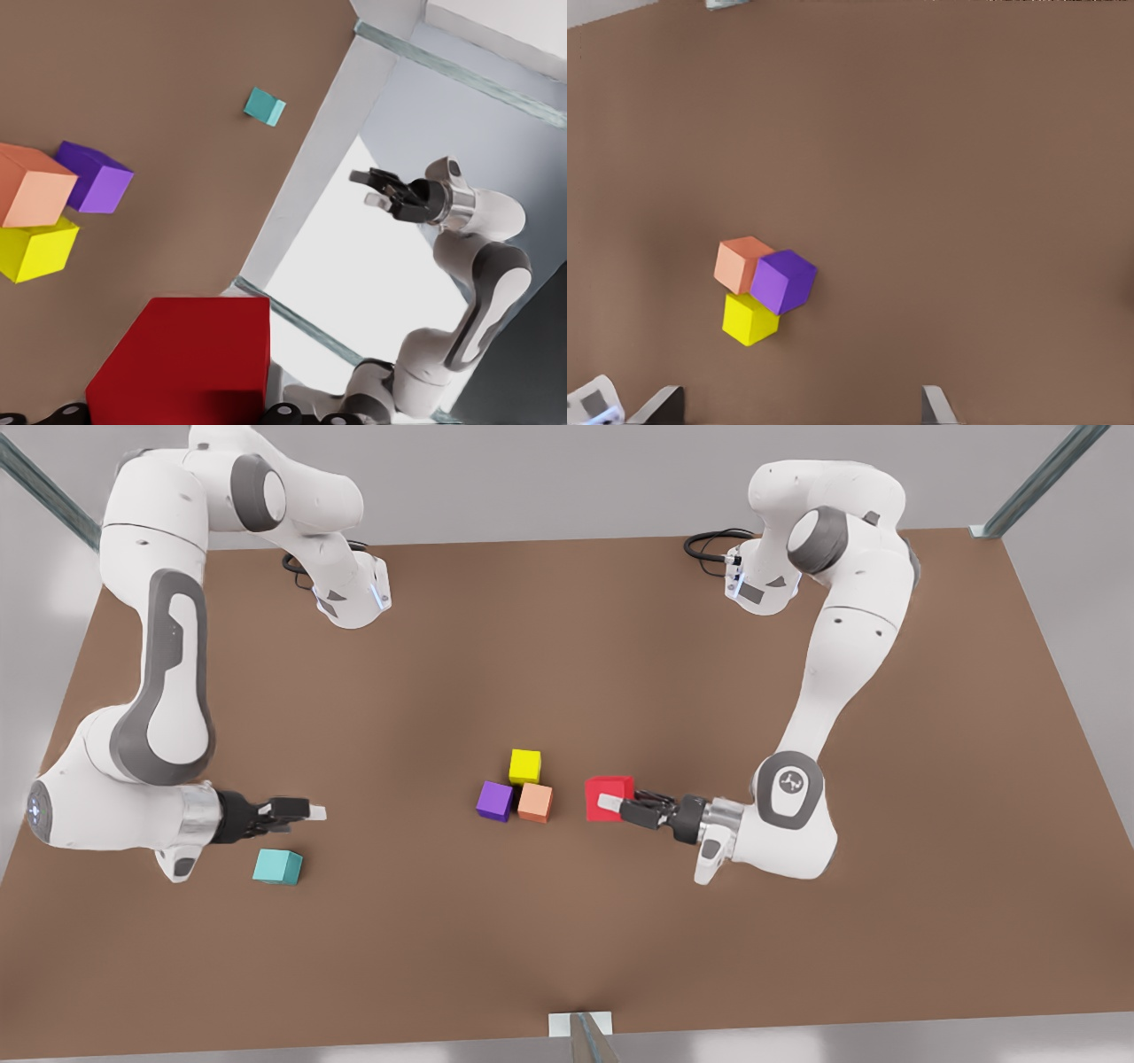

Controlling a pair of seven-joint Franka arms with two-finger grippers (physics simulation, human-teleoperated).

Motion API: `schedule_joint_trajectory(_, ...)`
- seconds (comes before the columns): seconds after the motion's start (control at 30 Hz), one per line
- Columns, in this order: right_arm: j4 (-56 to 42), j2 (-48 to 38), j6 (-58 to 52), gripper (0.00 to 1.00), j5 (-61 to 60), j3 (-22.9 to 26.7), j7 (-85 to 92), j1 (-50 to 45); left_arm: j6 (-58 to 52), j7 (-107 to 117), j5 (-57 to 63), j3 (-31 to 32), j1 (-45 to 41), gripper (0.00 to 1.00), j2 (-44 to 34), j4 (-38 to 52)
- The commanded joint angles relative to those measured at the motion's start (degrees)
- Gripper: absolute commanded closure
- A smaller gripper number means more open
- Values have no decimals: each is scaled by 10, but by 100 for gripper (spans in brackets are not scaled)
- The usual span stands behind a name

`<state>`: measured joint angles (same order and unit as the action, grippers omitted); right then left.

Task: Pick up red wooden cube and pass to hand red wooden cube and place in blue wooden cube

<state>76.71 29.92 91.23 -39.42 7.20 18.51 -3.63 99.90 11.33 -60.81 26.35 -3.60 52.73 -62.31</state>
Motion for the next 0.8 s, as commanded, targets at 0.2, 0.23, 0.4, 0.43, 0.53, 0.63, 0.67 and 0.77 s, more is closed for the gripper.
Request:
schedule_joint_trajectory(0.2,-41,80,6,0,-254,-61,739,-5,77,-321,-55,17,-14,29,40,19)
schedule_joint_trajectory(0.23,-41,82,17,0,-261,-62,784,-9,79,-322,-55,17,-21,29,48,33)
schedule_joint_trajectory(0.4,-34,118,23,0,-364,-73,966,-24,86,-382,-53,17,-25,29,48,34)
schedule_joint_trajectory(0.43,-33,118,23,0,-370,-73,965,-25,86,-389,-54,17,-25,30,48,33)
schedule_joint_trajectory(0.53,-9,117,30,0,-428,-73,970,-49,89,-408,-57,18,-27,30,53,34)
schedule_joint_trajectory(0.63,-9,125,43,0,-479,-73,984,-77,89,-407,-76,18,-28,29,53,31)
schedule_joint_trajectory(0.67,-9,126,49,0,-486,-73,986,-81,88,-406,-82,18,-28,29,56,30)
schedule_joint_trajectory(0.77,12,127,62,0,-501,-73,1005,-90,88,-404,-94,18,-28,29,60,30)
